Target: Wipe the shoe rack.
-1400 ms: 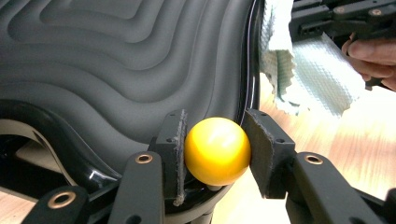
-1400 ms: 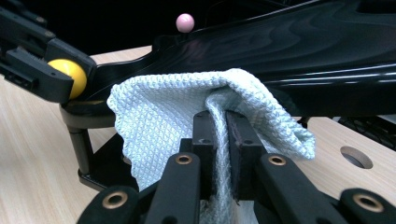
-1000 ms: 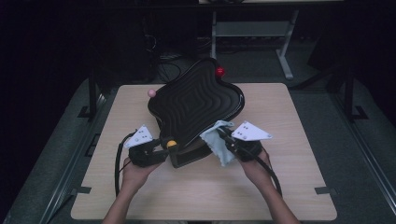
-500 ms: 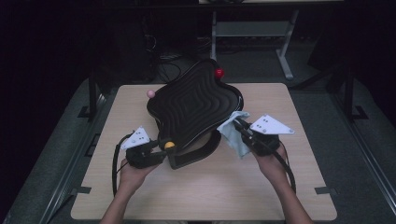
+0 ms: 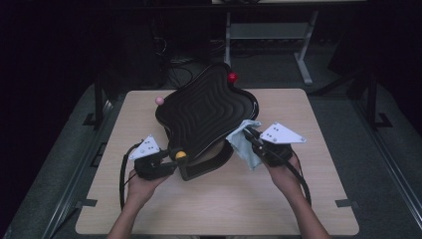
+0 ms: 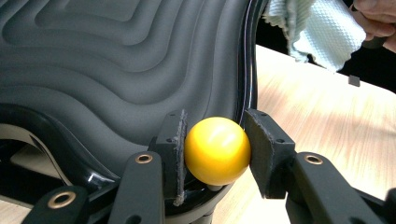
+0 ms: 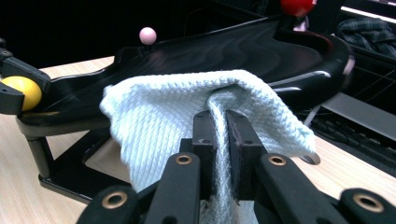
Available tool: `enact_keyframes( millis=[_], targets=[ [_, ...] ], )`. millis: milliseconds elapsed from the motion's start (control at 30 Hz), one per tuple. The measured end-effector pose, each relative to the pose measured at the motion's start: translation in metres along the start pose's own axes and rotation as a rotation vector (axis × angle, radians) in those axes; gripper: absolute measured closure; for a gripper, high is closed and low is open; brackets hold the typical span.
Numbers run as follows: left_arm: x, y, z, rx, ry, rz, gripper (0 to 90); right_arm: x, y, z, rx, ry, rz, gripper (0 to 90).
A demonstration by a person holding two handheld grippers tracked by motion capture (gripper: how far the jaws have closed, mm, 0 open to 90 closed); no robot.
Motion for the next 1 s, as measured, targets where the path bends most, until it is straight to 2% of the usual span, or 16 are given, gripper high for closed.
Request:
enact_keyframes(
  millis=[33, 100, 133, 167, 233, 400, 433, 467, 500, 567, 600, 733, 833, 867, 900, 1000],
  targets=[
    [0.0, 0.0, 0.0, 0.0, 0.001, 0.003, 60.3, -0.009, 0.005, 0.0, 0.007, -0.005, 0.02, 82.4],
    [0.0, 0.0, 0.0, 0.0, 0.001, 0.003, 60.3, -0.015, 0.008, -0.001, 0.001, -0.009, 0.034, 82.5],
    [0.0, 0.0, 0.0, 0.001, 0.001, 0.002, 60.3, -0.023, 0.014, -0.003, -0.007, -0.025, 0.049, 82.4],
    [0.0, 0.0, 0.0, 0.002, 0.001, 0.002, 60.3, -0.04, 0.026, -0.007, -0.031, -0.054, 0.092, 82.4],
    [0.0, 0.0, 0.0, 0.002, -0.001, 0.001, 60.2, -0.044, 0.029, -0.008, -0.037, -0.071, 0.099, 82.5],
    [0.0, 0.0, 0.0, 0.002, -0.001, -0.002, 60.2, -0.04, 0.026, -0.007, -0.04, -0.067, 0.089, 82.5],
    [0.0, 0.0, 0.0, -0.001, -0.001, 0.0, 60.2, -0.047, 0.031, -0.009, -0.037, -0.067, 0.11, 82.5],
    [0.0, 0.0, 0.0, -0.001, -0.001, 0.0, 60.2, -0.047, 0.031, -0.009, -0.037, -0.067, 0.11, 82.5],
    [0.0, 0.0, 0.0, -0.002, -0.001, 0.001, 60.2, -0.062, 0.038, -0.013, -0.047, -0.079, 0.146, 82.4],
    [-0.001, 0.0, 0.0, -0.001, -0.004, 0.0, 60.2, -0.073, 0.043, -0.017, -0.056, -0.104, 0.173, 82.4],
    [-0.001, 0.0, 0.0, -0.001, -0.004, 0.0, 60.2, -0.075, 0.043, -0.017, -0.058, -0.116, 0.172, 82.4],
    [-0.001, 0.0, 0.0, -0.001, -0.004, 0.003, 60.2, -0.064, 0.039, -0.015, -0.054, -0.08, 0.154, 82.4],
    [-0.001, 0.0, 0.0, -0.003, -0.006, 0.006, 60.2, -0.076, 0.044, -0.017, -0.051, -0.086, 0.184, 82.4],
    [-0.001, 0.0, 0.0, -0.003, -0.006, 0.006, 60.2, -0.076, 0.044, -0.017, -0.051, -0.086, 0.184, 82.4],
    [-0.001, 0.0, 0.0, -0.002, -0.009, 0.006, 60.2, -0.088, 0.048, -0.022, -0.056, -0.096, 0.218, 82.4],
    [-0.001, 0.0, 0.0, 0.002, -0.009, 0.006, 60.2, -0.094, 0.049, -0.025, -0.062, -0.107, 0.234, 82.4]
  ],
)
Point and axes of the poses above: each handheld gripper's, and its own axes: y roughly forward along the jaws, z roughly out of its top, x roughly to its right, the point moved 3 cm from there along y, roughly forward along the jaws
